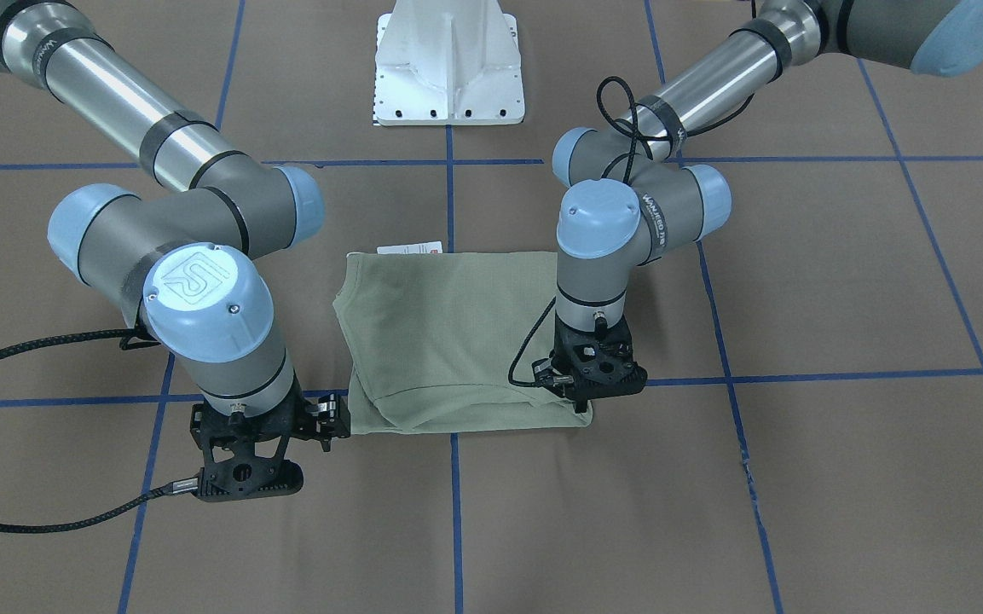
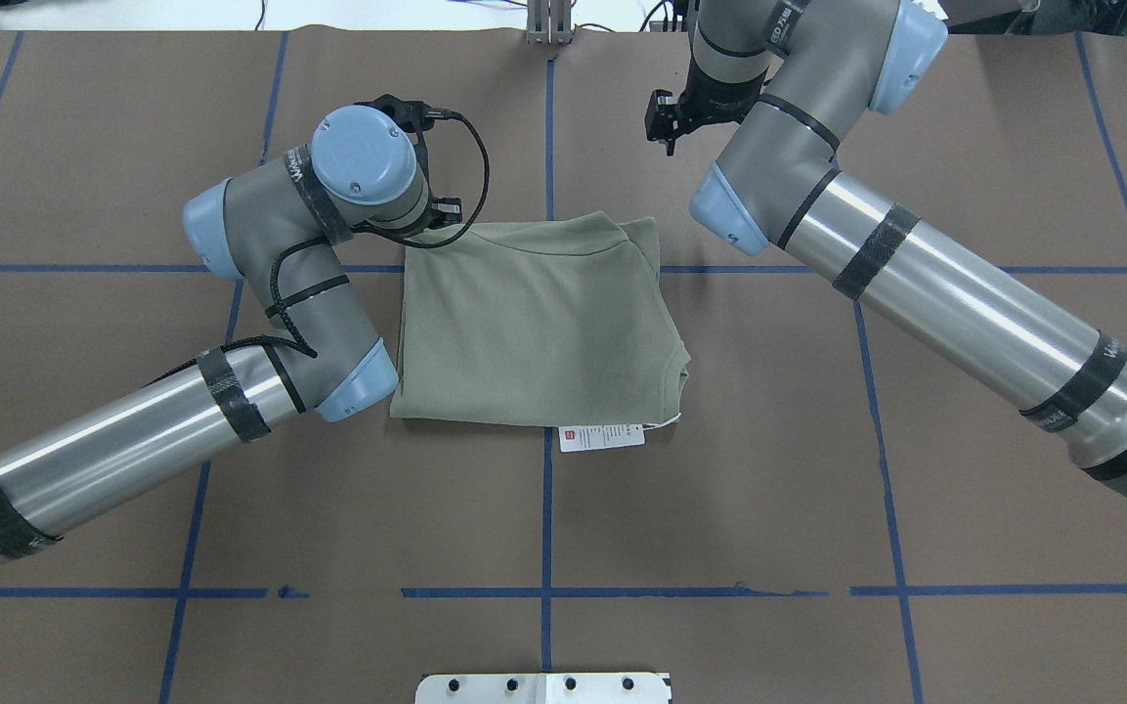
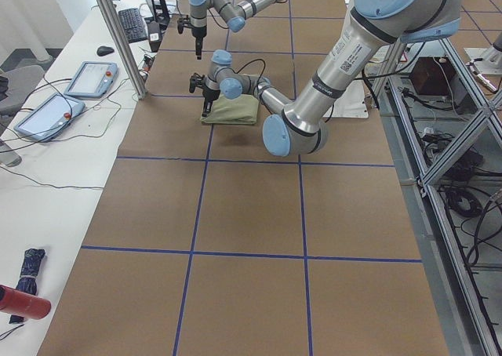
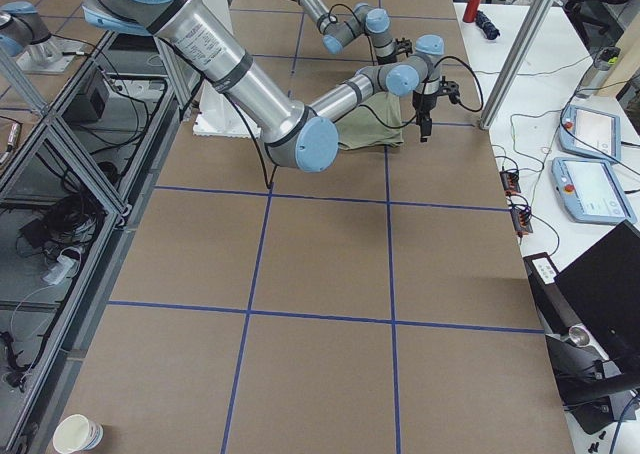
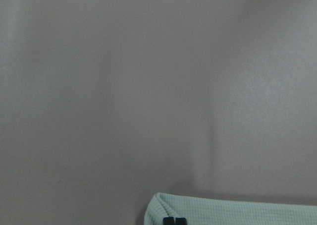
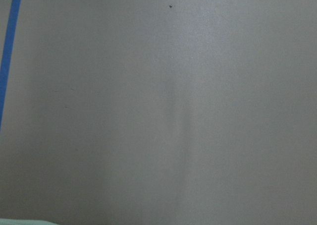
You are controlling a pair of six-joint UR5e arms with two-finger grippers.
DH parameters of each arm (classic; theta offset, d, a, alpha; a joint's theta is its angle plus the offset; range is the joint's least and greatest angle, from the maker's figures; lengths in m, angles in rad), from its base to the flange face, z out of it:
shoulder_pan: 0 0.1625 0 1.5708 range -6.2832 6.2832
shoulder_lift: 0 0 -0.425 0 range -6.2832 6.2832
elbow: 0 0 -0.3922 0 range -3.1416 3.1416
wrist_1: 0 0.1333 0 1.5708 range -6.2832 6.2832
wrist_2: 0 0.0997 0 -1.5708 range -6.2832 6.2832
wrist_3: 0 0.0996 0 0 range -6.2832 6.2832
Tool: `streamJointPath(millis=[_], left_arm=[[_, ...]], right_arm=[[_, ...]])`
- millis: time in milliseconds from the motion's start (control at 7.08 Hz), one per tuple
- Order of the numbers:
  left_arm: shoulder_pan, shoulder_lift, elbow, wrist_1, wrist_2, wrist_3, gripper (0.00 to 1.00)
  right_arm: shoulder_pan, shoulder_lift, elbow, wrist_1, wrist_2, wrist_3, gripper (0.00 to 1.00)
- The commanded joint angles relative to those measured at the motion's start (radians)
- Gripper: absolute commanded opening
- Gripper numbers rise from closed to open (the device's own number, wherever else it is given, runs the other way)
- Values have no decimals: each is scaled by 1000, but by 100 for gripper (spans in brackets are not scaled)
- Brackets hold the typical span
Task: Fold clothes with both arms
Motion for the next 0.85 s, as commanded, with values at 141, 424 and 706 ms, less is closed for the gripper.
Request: streamJointPath(millis=[141, 424, 706], left_arm=[[-11, 4, -1, -5, -2, 33, 0], [-36, 4, -19, -10, -17, 50, 100], [-138, 49, -114, 17, -179, 204, 100]], right_arm=[[-1, -3, 0, 0, 0, -1, 100], [8, -3, 0, -2, 8, -4, 100], [82, -11, 0, -18, 109, -23, 100]])
